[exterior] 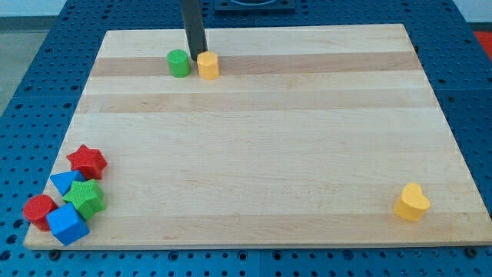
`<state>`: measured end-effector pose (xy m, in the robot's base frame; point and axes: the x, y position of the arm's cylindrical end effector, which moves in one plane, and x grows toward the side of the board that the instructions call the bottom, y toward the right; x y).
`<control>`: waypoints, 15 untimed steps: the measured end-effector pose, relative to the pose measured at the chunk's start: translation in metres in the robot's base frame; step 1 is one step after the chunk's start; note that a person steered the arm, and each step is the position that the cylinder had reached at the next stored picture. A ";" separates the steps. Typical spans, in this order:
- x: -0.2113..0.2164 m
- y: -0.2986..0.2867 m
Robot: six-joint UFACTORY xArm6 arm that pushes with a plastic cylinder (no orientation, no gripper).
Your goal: Place the yellow hexagon towards the top of the yellow heart
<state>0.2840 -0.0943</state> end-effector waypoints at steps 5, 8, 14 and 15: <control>0.045 0.027; 0.123 0.112; 0.160 0.159; 0.175 0.134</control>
<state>0.4591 0.0401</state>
